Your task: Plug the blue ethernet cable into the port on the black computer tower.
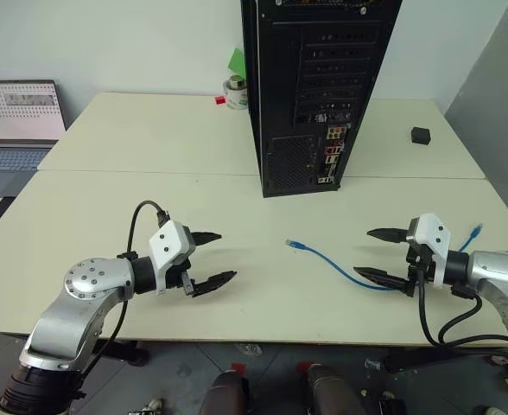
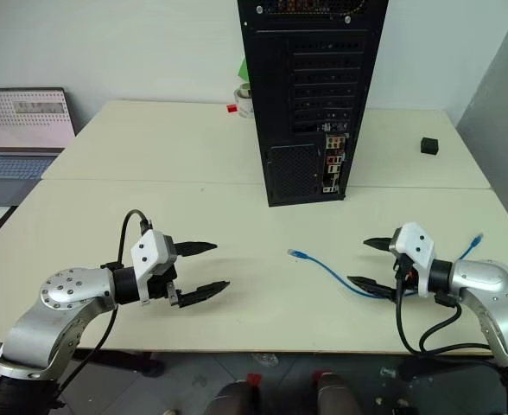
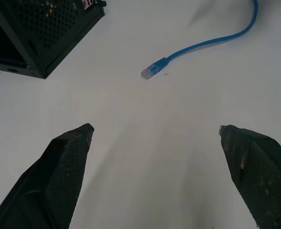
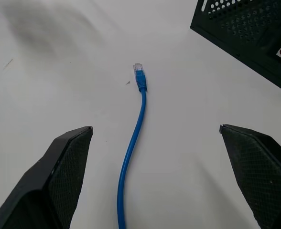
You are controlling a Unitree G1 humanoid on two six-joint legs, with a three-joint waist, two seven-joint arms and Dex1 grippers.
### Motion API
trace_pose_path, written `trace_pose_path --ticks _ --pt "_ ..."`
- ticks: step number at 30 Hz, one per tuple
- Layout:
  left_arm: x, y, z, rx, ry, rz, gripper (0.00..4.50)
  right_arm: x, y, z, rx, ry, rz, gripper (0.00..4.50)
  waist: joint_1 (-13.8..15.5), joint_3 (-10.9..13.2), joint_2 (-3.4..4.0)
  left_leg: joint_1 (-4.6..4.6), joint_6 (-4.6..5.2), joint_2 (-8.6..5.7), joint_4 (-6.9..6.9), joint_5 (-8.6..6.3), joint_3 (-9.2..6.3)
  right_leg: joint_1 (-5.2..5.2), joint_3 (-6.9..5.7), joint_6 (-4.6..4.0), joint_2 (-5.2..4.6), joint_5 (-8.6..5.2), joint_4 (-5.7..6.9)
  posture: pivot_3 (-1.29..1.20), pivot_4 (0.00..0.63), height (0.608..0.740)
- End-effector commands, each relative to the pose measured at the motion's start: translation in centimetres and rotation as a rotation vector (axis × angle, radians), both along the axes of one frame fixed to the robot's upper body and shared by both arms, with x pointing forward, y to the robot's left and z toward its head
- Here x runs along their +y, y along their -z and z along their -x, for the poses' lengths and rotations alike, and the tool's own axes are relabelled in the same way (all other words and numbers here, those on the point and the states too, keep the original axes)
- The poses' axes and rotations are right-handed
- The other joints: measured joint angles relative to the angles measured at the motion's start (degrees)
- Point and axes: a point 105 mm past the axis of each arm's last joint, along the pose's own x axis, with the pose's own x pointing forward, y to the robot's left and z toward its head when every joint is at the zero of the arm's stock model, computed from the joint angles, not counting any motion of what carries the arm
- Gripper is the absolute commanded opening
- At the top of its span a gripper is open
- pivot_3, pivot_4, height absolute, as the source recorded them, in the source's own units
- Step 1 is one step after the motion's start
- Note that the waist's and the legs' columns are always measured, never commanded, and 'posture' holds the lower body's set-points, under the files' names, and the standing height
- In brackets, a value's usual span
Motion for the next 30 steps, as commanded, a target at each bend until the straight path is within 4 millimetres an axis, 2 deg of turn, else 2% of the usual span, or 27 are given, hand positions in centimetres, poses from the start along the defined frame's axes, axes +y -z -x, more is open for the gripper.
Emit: trace_pose_path --ticks 1,9,14,23,30 --pt "-0.2 -1.1 0.6 -0.045 0.037 0.0 4.49 0.4 -1.1 -0.1 -0.052 -0.016 -0.01 4.5 0.0 0.0 0.0 0.0 0.0 0.0 0.0 0.0 0.0 0.0 0.0 0.0 0.0 0.0 0.0 0.0 0.15 0.74" --pt "-0.4 -0.7 0.9 -0.046 0.051 -0.016 4.49 0.4 -1.0 -0.2 -0.044 -0.005 0.002 4.5 0.0 0.0 0.0 0.0 0.0 0.0 0.0 0.0 0.0 0.0 0.0 0.0 0.0 0.0 0.0 0.0 0.15 0.74" --pt "-0.7 -0.8 1.0 -0.065 0.058 -0.008 4.49 1.1 -0.7 -0.4 -0.037 -0.006 -0.016 4.5 0.0 0.0 0.0 0.01 0.0 0.01 0.0 0.0 0.0 0.0 0.0 0.0 0.0 0.0 0.01 0.0 0.15 0.74" --pt "-1.1 -0.9 0.5 -0.065 0.08 0.027 4.49 4.3 2.0 -2.3 -0.002 -0.015 -0.068 4.5 0.0 0.0 -0.02 0.0 0.0 -0.01 0.02 0.0 -0.01 0.0 -0.02 0.0 0.0 0.0 0.02 0.0 0.15 0.74" --pt "-0.7 -0.4 0.6 -0.033 0.114 0.007 4.49 7.2 3.3 -4.2 -0.008 -0.036 -0.104 4.5 -0.2 0.0 -0.01 0.02 -0.01 0.01 0.01 0.0 -0.01 -0.03 -0.01 -0.01 0.04 0.01 0.07 0.0 0.15 0.74"
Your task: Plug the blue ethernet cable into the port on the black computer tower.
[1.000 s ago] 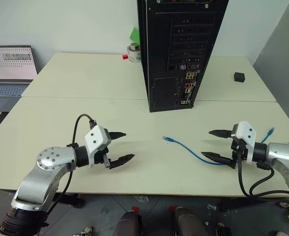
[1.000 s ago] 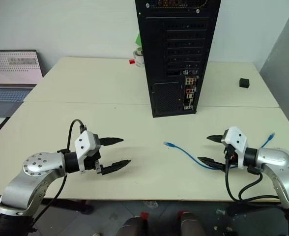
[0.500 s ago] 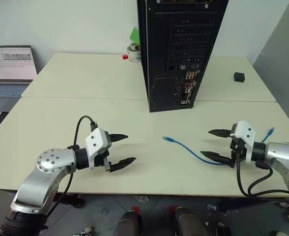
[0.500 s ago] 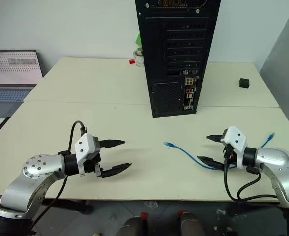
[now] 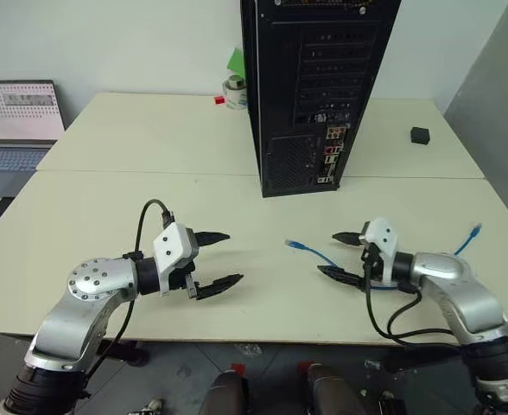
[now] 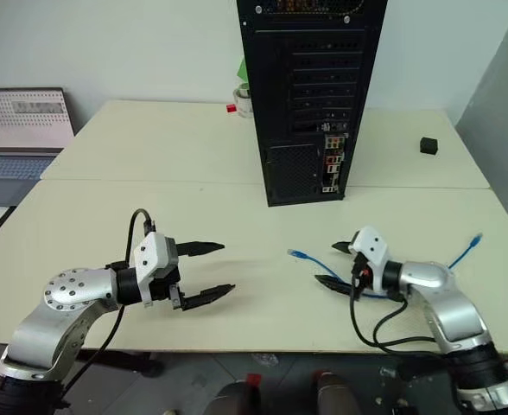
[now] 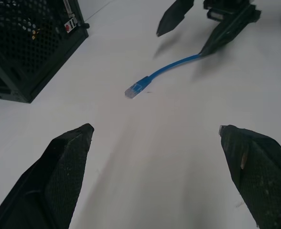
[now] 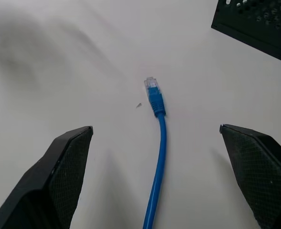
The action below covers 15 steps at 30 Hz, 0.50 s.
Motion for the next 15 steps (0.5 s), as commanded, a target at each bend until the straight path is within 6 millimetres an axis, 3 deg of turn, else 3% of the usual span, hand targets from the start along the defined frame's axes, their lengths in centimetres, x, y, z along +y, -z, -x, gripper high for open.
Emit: trace_pose_path --ticks 1,7,10,15 --pt "0.1 -0.3 0.3 -0.009 0.041 -0.019 4.49 1.2 -0.3 -0.9 -0.053 -0.022 0.002 4.5 0.1 0.0 0.0 -0.01 0.0 0.0 0.0 0.0 0.0 0.0 0.0 0.0 0.01 0.0 -0.01 0.0 0.15 0.74" --pt "0.3 -0.2 0.2 -0.008 0.034 -0.007 4.49 2.6 0.7 -2.1 -0.057 -0.03 0.013 4.5 0.0 0.0 0.0 0.0 0.0 -0.01 0.0 0.0 0.01 -0.01 0.0 -0.01 0.0 0.0 0.0 0.0 0.15 0.74" --pt "0.2 -0.1 0.3 -0.006 0.041 -0.009 4.5 2.7 1.1 -2.5 -0.067 -0.027 0.036 4.04 0.1 0.0 0.0 -0.02 0.0 -0.03 0.0 0.0 -0.01 -0.01 -0.01 -0.01 -0.01 0.0 0.0 0.0 0.15 0.74" --pt "0.1 -0.1 0.3 -0.007 0.049 -0.012 4.5 2.4 1.5 -2.8 -0.077 -0.029 0.065 2.86 0.0 0.0 0.0 -0.01 0.0 -0.02 0.0 0.0 -0.01 -0.02 -0.01 -0.01 -0.01 0.0 0.0 0.0 0.15 0.74"
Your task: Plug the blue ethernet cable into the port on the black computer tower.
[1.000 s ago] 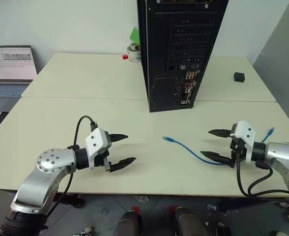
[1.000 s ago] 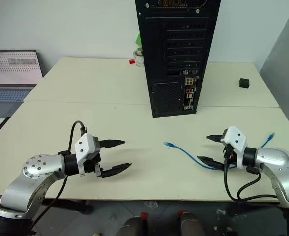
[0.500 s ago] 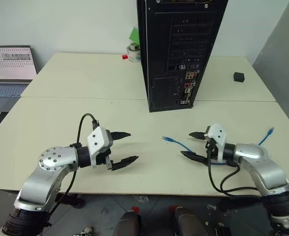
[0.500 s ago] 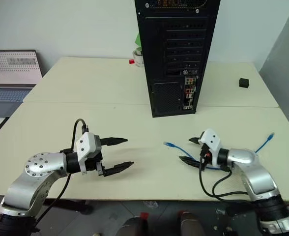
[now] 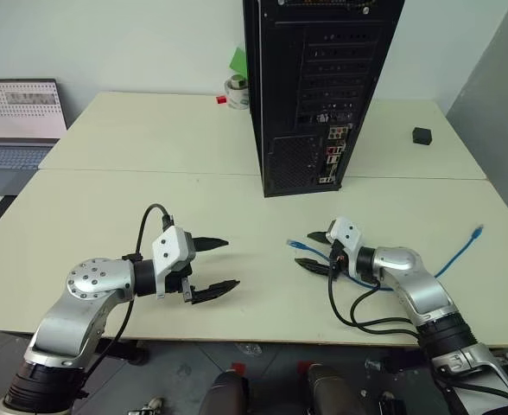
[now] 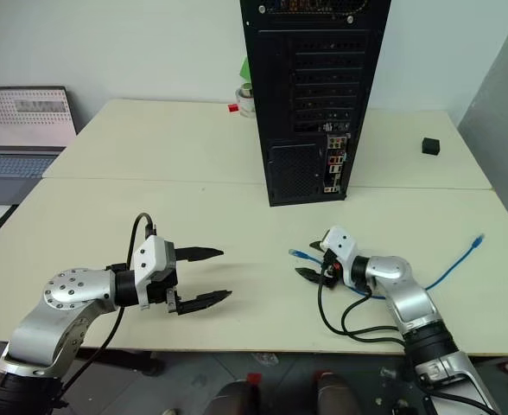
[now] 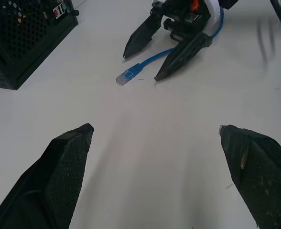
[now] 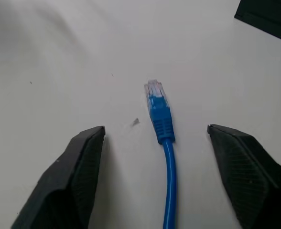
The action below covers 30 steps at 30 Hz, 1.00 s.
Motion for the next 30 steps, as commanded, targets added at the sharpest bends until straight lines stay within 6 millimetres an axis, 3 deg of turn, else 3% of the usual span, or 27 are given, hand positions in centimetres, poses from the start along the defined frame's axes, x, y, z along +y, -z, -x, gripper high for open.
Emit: trace_pose_path --ticks 1,11,17,21,30 --pt "-0.3 -0.6 0.1 -0.034 0.029 0.001 4.5 0.2 -1.0 -0.4 -0.064 -0.022 0.022 2.61 0.0 0.0 0.0 0.0 0.0 0.0 0.0 0.0 0.0 0.0 0.0 0.0 0.0 0.0 0.0 0.0 0.15 0.74" --pt "-0.8 -0.4 -0.7 -0.042 0.04 -0.003 4.5 0.0 -1.3 -0.2 -0.107 -0.054 0.071 0.07 0.0 0.0 0.0 0.01 0.0 -0.01 0.0 0.0 0.01 0.0 0.0 0.0 0.01 0.0 0.02 0.0 0.15 0.74" --pt "-1.5 -0.3 -1.8 -0.041 0.044 0.004 4.5 1.1 -2.9 0.7 -0.173 -0.139 0.084 0.04 0.0 0.0 0.01 0.0 0.0 -0.02 0.01 0.0 0.01 0.0 0.01 0.0 0.02 0.0 0.03 0.0 0.15 0.74" --pt "-2.2 -0.1 -2.4 -0.017 0.093 -0.007 4.5 2.7 -4.7 2.3 -0.222 -0.256 0.096 0.02 0.0 0.0 0.01 0.0 0.0 0.0 0.02 0.0 -0.01 -0.02 0.0 0.0 0.04 0.0 0.05 0.0 0.15 0.74" --pt "-3.4 -0.1 -2.8 -0.018 0.208 -0.042 4.5 4.5 -5.8 4.5 -0.242 -0.389 0.136 0.02 0.0 0.0 0.01 -0.01 0.0 -0.02 0.02 0.0 -0.02 -0.02 0.0 0.0 0.04 0.0 0.04 0.0 0.15 0.74"
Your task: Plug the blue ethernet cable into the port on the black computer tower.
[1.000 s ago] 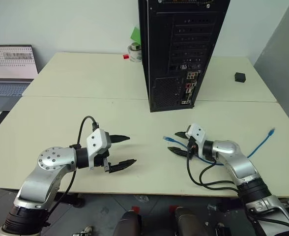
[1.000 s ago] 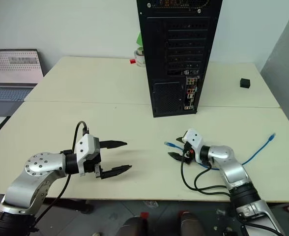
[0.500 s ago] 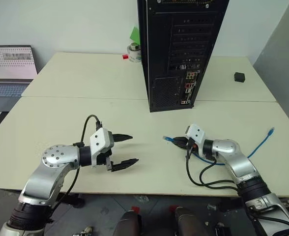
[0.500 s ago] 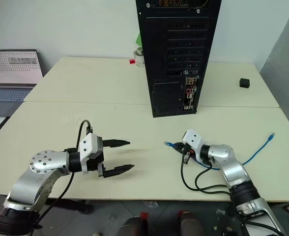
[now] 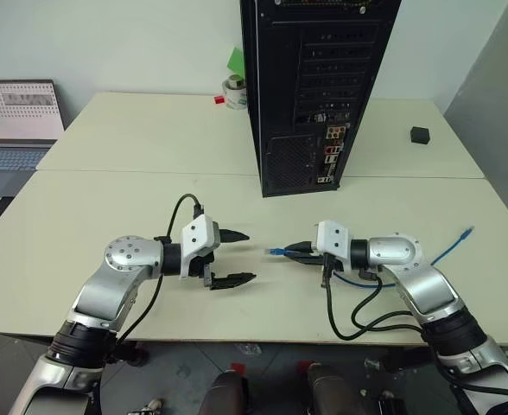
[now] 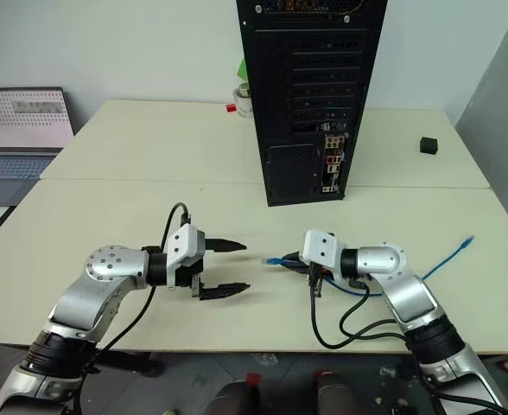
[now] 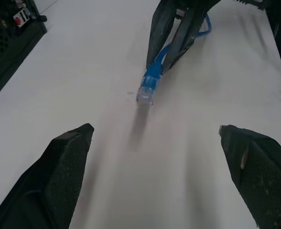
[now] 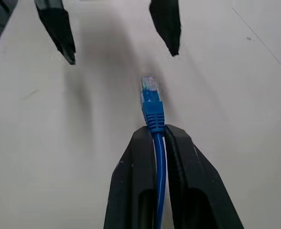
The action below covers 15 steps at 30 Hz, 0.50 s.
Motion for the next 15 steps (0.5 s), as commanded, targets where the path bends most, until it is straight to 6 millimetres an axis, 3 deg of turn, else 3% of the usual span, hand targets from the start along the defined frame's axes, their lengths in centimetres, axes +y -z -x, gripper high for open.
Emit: trace_pose_path --ticks 1,3,5,15 --pt "-0.6 -0.73 -0.02 -0.036 0.054 0.005 4.5 0.79 -1.37 0.77 -0.046 -0.062 0.006 0.02 0.0 0.0 0.0 0.0 0.0 0.01 0.0 0.0 0.0 0.0 -0.01 0.0 0.0 0.0 0.0 0.0 0.15 0.74" --pt "-0.63 -0.65 -0.07 -0.034 0.066 0.002 4.5 0.89 -1.41 0.87 -0.052 -0.069 0.014 0.02 0.0 0.0 0.0 0.0 0.0 0.01 0.0 0.0 -0.01 0.0 -0.01 0.0 0.0 0.0 0.0 0.0 0.15 0.74" --pt "-0.66 -0.57 -0.04 -0.026 0.076 0.001 4.13 1.0 -1.51 0.97 -0.056 -0.075 0.015 0.02 0.0 0.0 0.0 0.0 0.0 0.0 0.0 0.0 0.0 0.0 0.0 0.0 0.0 0.0 0.0 0.0 0.15 0.74" --pt "-0.82 -0.13 -0.01 -0.025 0.097 -0.016 1.86 1.67 -1.82 1.32 -0.064 -0.098 0.007 0.02 0.0 0.0 0.0 0.0 0.0 0.0 0.0 0.0 -0.01 0.0 -0.01 0.0 0.0 0.0 0.0 0.0 0.15 0.74"
